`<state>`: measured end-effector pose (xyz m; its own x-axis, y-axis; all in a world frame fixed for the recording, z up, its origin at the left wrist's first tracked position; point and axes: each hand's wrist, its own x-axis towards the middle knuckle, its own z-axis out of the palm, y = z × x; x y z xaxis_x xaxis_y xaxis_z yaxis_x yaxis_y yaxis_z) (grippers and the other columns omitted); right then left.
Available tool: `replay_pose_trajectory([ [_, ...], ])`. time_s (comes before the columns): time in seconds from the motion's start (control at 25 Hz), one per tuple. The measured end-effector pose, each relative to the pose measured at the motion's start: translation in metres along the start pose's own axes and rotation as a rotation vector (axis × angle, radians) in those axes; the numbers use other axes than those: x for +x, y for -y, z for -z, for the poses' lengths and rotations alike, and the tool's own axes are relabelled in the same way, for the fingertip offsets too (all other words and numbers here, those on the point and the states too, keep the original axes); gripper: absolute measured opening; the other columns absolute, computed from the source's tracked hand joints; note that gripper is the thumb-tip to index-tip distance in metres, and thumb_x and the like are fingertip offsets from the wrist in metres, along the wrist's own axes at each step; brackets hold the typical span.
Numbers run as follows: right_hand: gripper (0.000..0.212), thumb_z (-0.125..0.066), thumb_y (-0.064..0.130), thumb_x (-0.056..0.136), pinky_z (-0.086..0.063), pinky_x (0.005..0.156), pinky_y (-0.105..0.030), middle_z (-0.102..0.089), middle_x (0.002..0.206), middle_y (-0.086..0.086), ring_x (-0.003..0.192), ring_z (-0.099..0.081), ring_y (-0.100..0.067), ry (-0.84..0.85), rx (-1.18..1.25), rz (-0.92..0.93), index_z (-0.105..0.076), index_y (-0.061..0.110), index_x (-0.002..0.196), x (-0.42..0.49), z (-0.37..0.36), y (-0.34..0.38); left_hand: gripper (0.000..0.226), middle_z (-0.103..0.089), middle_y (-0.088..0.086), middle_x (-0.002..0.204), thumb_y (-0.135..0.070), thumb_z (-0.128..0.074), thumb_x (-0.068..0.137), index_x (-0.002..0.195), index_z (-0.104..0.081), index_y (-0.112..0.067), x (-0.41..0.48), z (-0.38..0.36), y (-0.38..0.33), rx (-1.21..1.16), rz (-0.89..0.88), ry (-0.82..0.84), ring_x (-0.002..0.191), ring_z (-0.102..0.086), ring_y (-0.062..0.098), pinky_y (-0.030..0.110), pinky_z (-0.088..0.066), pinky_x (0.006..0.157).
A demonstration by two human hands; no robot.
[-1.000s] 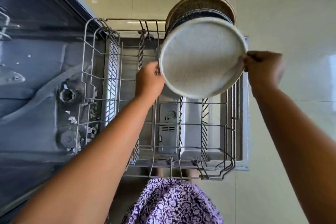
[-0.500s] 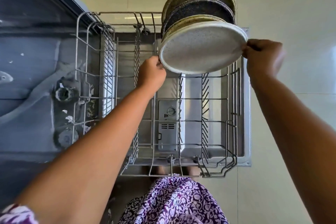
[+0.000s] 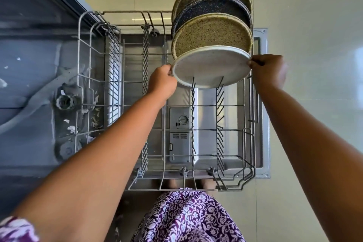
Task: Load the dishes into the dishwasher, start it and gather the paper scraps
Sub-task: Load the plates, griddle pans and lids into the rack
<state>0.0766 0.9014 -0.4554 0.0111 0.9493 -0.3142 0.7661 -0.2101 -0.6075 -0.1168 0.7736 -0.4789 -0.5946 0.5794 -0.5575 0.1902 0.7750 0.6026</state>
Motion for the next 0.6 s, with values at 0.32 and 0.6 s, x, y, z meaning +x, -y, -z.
replay_pose_trajectory([
  [0.32, 0.038, -0.064, 0.018, 0.086, -0.038, 0.076, -0.017, -0.068, 0.108, -0.011, 0.098, -0.061, -0.022, 0.007, -0.059, 0.070, -0.060, 0.011, 0.123, -0.038, -0.004, -0.008, 0.053, -0.053, 0.013, 0.134, 0.010, -0.046, 0.084, 0.135, -0.047, -0.008, -0.018, -0.004, 0.001, -0.068, -0.004, 0.016, 0.122, -0.051, 0.025, 0.030, -0.042, 0.101],
  [0.6, 0.038, -0.064, 0.015, 0.086, -0.039, 0.090, -0.016, -0.062, 0.122, -0.008, 0.108, -0.060, -0.019, 0.083, -0.026, 0.080, -0.059, 0.008, 0.124, -0.118, -0.016, -0.018, 0.045, -0.059, 0.008, 0.126, 0.009, -0.047, 0.086, 0.124, -0.057, -0.011, -0.068, 0.002, 0.020, -0.107, -0.040, 0.050, 0.115, -0.056, 0.018, 0.028, -0.044, 0.099],
])
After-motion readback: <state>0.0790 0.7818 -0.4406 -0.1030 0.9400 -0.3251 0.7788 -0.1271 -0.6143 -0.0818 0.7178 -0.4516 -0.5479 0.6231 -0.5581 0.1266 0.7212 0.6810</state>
